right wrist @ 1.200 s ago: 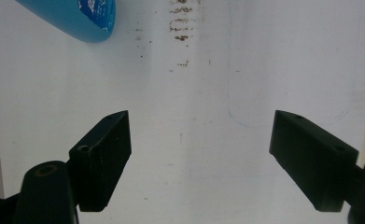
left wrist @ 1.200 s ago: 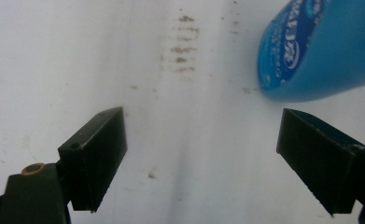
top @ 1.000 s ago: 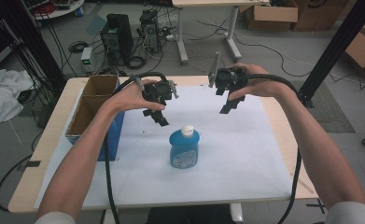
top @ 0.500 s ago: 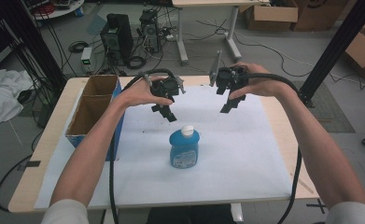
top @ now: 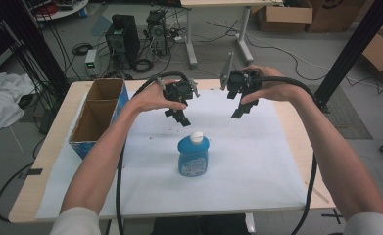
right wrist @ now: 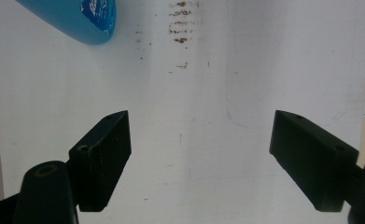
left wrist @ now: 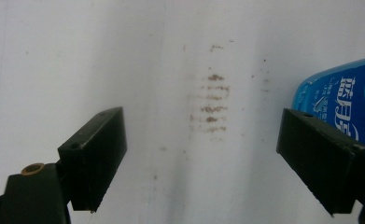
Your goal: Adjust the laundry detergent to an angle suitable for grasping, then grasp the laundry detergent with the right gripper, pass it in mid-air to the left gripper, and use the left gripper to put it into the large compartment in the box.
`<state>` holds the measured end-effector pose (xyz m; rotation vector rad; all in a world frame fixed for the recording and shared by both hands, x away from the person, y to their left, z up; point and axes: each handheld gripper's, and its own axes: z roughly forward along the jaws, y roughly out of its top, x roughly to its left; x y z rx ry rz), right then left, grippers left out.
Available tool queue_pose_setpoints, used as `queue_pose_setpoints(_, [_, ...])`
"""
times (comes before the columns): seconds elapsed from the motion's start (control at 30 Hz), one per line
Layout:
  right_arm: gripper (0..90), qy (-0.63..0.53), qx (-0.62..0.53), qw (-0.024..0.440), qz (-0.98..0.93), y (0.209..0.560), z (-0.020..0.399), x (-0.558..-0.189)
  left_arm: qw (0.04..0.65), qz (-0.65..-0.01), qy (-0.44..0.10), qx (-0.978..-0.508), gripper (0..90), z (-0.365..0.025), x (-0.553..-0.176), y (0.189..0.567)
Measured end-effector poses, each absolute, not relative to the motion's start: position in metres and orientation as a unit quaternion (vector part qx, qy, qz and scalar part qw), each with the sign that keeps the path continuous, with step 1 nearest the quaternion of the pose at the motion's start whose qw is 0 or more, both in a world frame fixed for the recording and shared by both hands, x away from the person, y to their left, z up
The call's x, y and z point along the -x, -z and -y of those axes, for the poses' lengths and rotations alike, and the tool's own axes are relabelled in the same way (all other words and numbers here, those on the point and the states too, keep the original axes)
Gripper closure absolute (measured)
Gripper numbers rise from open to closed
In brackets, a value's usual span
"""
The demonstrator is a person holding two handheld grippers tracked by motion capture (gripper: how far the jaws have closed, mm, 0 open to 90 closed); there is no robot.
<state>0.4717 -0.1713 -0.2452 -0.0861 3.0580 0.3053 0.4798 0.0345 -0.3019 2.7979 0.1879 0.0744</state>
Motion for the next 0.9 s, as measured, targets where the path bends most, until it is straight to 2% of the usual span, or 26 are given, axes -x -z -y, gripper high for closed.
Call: queue_pose_setpoints(0.9, [20.2,-0.119,0.033,0.035,-0.992,0.244,0.172,-0.45,0.166,-0.068,-0.037,-0.983,17.0,-0.044,-0.469,0.292])
